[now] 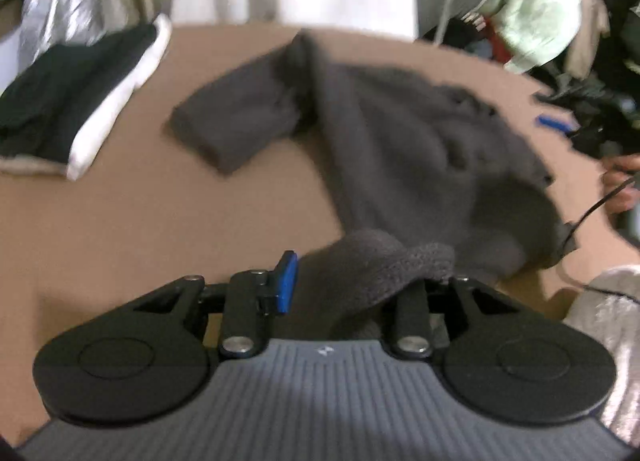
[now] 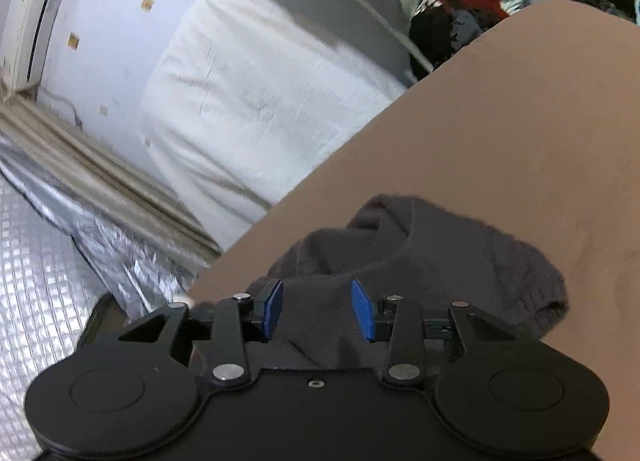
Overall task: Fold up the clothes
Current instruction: 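Lower the sweater onto the table and open the right tool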
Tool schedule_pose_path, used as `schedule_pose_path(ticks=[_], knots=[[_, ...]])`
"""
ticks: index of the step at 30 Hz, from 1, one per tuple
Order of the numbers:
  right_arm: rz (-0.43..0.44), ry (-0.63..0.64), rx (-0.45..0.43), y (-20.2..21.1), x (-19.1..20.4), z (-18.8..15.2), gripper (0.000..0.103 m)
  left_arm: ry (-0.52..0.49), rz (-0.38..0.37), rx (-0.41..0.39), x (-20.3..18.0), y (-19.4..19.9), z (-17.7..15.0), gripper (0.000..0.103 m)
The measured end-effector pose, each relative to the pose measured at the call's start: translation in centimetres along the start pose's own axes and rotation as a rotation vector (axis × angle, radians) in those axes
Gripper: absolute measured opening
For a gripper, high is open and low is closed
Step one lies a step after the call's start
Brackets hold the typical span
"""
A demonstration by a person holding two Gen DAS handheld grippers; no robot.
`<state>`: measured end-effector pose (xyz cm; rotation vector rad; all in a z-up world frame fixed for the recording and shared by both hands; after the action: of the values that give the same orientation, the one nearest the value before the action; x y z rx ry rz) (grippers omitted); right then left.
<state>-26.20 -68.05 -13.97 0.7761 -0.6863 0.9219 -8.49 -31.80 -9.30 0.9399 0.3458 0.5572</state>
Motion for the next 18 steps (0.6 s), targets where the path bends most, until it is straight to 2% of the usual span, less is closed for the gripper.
schedule_pose_path(ticks=[2,3,4,6,11,12,16,18], knots=[[-0.009,0.039,0.032,-0.8,0.5,-0.4,0.048,0.015,-0.040,0.025,0.0,-0.7,-0.4,0.048],[-0.019,0.062,0.038,-1.0,0.9,-0.6,0.048,0.023,-0.060,0.038,0.0,-1.0,-0.6,0.064],[-0.029,0.086,0.043,-1.2,1.3,-0.8,0.048,0.030,-0.080,0.051,0.0,-1.4,-0.8,0.075],[-0.046,0.126,0.054,-1.5,1.9,-1.0,0.048,0.045,-0.120,0.076,0.0,-2.1,-1.3,0.076],[-0.204,0.158,0.120,1.3,0.3,-0.6,0.050,0.083,-0.219,0.140,0.0,-3.7,-2.3,0.076],[-0.236,0.165,0.133,1.9,-0.1,-0.5,0.053,0.086,-0.230,0.122,0.2,-3.3,-2.1,0.076],[-0.363,0.189,0.187,4.2,-1.3,-0.1,0.061,0.072,-0.225,-0.099,1.9,1.8,0.6,0.076],[-0.350,0.154,0.245,5.8,-3.3,0.1,0.061,0.068,-0.219,-0.206,2.8,4.2,2.1,0.076]])
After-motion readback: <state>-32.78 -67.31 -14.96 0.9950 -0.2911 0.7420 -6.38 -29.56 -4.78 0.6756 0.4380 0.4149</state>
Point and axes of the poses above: each gripper's, at about its wrist camera, not at the fingertips, and y roughly against the way its jaws point, x to its left, z to its top, the point moved 4 cm from there along -y, roughly the way its jaws point, and after that the axes turned 9 degrees about z, right-handed, at the moved point
